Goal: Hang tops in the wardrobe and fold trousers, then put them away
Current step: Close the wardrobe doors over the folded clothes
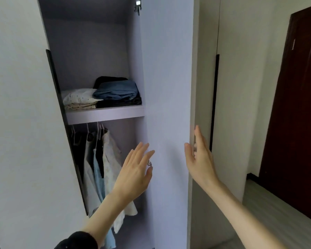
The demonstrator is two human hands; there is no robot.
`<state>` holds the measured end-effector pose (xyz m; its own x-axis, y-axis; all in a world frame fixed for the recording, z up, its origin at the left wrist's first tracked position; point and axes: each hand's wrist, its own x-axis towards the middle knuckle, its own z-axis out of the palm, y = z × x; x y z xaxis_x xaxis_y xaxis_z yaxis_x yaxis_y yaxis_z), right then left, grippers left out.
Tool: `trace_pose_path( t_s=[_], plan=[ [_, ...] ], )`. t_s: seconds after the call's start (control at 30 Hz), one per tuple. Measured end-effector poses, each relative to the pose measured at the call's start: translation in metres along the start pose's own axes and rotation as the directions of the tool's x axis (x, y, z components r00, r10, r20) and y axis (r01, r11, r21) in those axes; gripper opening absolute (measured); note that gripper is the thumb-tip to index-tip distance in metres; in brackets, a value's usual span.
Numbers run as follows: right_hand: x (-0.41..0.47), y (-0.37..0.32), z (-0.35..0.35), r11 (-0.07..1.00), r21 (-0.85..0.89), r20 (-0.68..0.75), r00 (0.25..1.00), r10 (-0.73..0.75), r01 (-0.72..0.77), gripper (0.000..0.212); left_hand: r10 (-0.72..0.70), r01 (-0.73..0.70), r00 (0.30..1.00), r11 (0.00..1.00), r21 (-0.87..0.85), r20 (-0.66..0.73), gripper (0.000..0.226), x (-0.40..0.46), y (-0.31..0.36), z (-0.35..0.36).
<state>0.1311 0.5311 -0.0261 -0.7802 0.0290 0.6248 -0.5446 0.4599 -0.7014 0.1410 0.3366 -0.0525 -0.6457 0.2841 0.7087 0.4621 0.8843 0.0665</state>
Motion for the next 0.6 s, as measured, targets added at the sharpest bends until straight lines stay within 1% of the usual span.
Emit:
trace_pose_path(
  t_s=[0.13,0.23,0.3,0.37,0.4,0.43,0.5,0.57,0.6],
  plan=[
    [-0.009,-0.006,0.007,0.988,0.116,0.127,0.985,-0.120,0.105,0.050,-0.017,0.018,0.999,0.999,0.047,-0.034,0.061,-0.012,-0.005,-0.004],
    [-0.007,-0.020,0.022,0.962,0.231,0.261,0.942,-0.209,0.149,0.048,-0.056,0.065,0.995,0.991,0.114,-0.079,0.078,-0.016,-0.010,-0.007],
    [0.003,-0.035,0.041,0.937,0.329,0.334,0.913,-0.233,0.119,0.045,-0.111,0.127,0.989,0.973,0.192,-0.095,0.091,-0.019,-0.021,-0.012],
    [0.012,-0.050,0.065,0.928,0.368,0.404,0.887,-0.223,0.066,0.039,-0.186,0.211,0.976,0.941,0.264,-0.117,0.105,-0.023,-0.039,-0.018],
    [0.016,-0.056,0.078,0.932,0.355,0.438,0.868,-0.234,0.072,0.036,-0.226,0.256,0.965,0.924,0.283,-0.135,0.109,-0.026,-0.050,-0.020],
    [0.019,-0.062,0.091,0.941,0.321,0.466,0.846,-0.259,0.111,0.037,-0.268,0.302,0.951,0.907,0.293,-0.151,0.112,-0.030,-0.062,-0.024],
    [0.026,-0.070,0.121,0.941,0.182,0.485,0.806,-0.339,0.286,0.041,-0.346,0.387,0.921,0.865,0.320,-0.177,0.114,-0.039,-0.090,-0.032],
    [0.033,-0.073,0.152,0.876,-0.019,0.498,0.765,-0.409,0.481,0.050,-0.414,0.459,0.888,0.819,0.345,-0.201,0.117,-0.046,-0.121,-0.038],
    [0.039,-0.073,0.169,0.829,-0.111,0.513,0.746,-0.425,0.548,0.053,-0.452,0.490,0.871,0.795,0.357,-0.192,0.118,-0.049,-0.139,-0.042]
  ],
)
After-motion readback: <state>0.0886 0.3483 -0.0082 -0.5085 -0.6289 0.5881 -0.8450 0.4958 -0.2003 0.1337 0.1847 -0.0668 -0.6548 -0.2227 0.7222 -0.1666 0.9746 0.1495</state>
